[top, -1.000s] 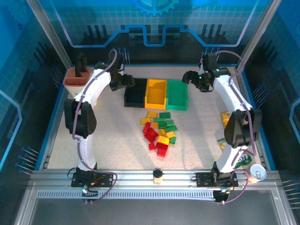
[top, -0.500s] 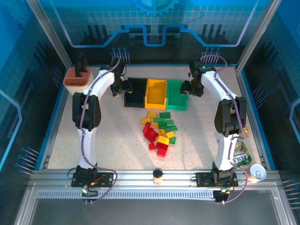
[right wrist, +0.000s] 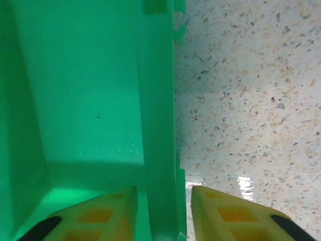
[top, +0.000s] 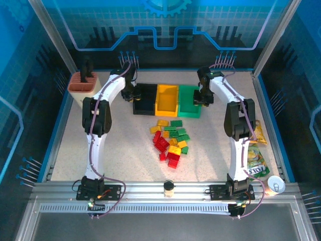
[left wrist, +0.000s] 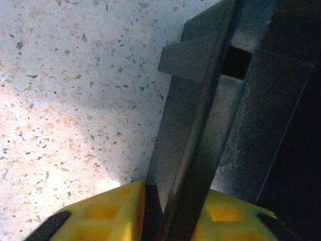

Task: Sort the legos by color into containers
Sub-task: Move the container to the center of the table.

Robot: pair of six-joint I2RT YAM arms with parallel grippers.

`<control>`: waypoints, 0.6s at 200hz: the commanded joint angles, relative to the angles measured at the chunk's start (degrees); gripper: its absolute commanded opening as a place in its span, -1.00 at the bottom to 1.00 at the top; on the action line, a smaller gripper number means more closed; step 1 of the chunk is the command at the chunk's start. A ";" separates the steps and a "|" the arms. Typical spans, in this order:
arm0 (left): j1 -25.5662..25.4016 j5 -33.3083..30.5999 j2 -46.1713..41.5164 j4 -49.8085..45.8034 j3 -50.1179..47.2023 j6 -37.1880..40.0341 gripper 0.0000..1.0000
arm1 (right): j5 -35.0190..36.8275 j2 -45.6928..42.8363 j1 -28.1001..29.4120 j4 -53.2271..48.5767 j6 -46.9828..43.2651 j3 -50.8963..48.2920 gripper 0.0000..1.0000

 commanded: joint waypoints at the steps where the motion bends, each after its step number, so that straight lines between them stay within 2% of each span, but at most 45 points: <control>1: -0.33 1.39 -0.15 -1.30 0.21 -0.44 -0.66 | -0.33 0.17 0.52 -1.27 0.55 -0.26 -0.48; 21: -0.61 1.08 -1.51 -1.15 -1.92 -0.07 -0.79 | -0.27 -1.10 0.85 -0.25 0.83 -2.85 -0.61; 52: -0.70 0.62 -5.83 0.98 -7.59 -0.03 -0.85 | 0.11 -3.66 1.85 1.61 1.24 -7.60 -0.75; 120: -1.31 0.35 -15.06 4.74 -21.42 -0.62 -0.86 | 2.91 -11.09 4.81 4.54 3.18 -19.37 -0.82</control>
